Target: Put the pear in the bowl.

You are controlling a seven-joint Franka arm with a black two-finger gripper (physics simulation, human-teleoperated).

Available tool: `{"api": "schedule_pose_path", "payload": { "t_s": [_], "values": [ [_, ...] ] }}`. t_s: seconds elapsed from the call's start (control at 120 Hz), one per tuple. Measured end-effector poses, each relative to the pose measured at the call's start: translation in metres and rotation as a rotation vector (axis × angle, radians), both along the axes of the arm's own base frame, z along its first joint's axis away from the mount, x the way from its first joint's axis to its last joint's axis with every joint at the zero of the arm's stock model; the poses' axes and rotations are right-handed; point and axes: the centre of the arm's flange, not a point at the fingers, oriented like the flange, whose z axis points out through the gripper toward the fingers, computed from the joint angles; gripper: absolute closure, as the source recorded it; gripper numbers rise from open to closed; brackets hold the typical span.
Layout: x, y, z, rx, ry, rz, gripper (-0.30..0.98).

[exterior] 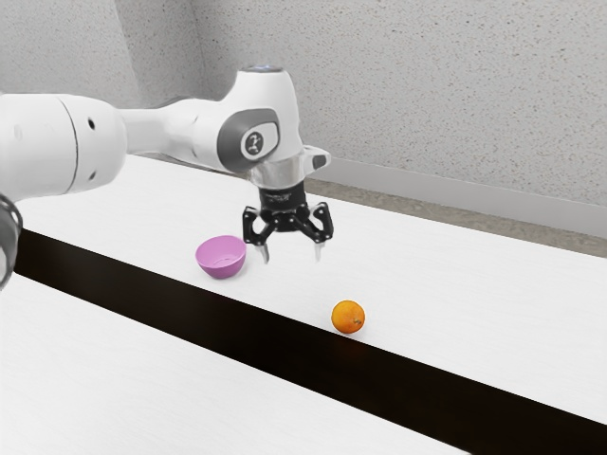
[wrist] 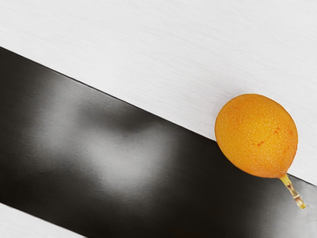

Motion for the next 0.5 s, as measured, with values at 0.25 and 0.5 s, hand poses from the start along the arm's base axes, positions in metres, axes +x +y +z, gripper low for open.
{"api": "schedule_pose_path", "payload": {
  "t_s": [0.25,0.5],
  "values": [
    [0.016,0.002,-0.003,-0.039,-0.009,0.388,0.00],
    [0.042,-0.012,-0.044,-0.044,0.047,0.637,0.00]
  ]
}}
